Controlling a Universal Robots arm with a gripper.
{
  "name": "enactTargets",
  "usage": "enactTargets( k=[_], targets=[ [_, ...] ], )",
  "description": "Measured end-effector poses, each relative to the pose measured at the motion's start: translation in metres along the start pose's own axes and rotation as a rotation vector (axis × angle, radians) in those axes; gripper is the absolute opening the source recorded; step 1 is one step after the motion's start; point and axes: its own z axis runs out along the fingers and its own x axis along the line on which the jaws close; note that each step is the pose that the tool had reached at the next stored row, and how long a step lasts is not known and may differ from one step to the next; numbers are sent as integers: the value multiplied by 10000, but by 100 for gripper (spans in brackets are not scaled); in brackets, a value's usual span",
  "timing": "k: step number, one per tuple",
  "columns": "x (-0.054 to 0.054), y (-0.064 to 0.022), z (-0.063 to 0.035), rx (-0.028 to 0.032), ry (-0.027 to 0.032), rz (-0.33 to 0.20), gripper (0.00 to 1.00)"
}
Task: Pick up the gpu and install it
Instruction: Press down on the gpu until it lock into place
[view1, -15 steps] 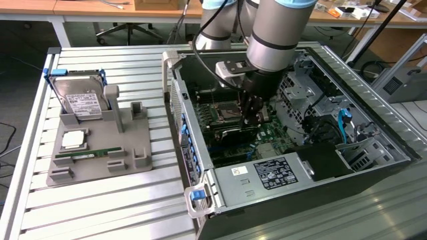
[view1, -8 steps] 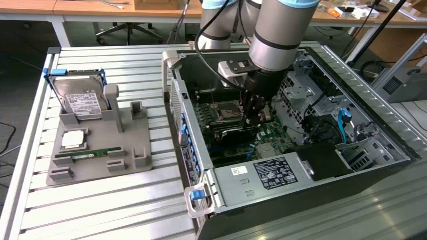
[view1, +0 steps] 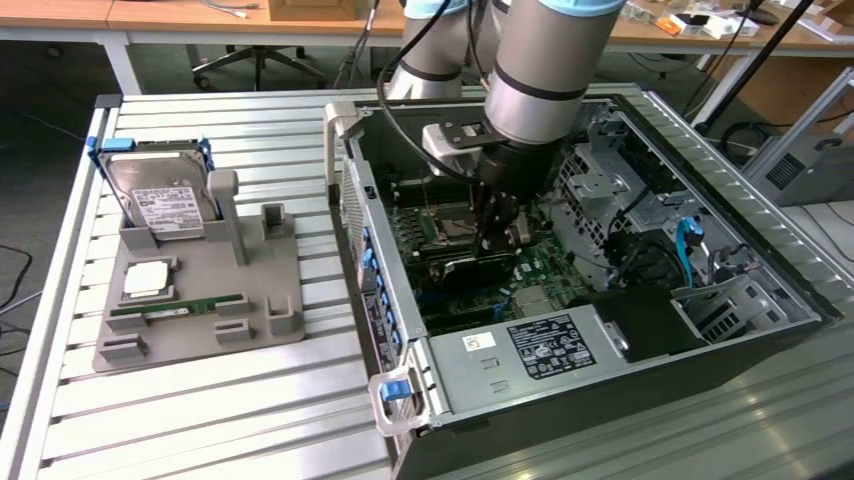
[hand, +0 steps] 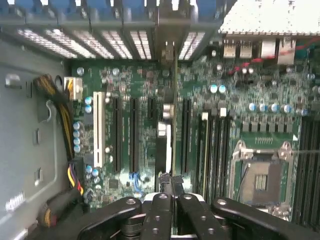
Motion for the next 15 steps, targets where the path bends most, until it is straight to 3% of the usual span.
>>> enactTargets(
  k=[5,9,15],
  targets=[
    [-10,307,-1,3,-1,1,11],
    [-16,425,4,4,-1,1,11],
    [-41,487,11,2,3,0,11]
  ],
)
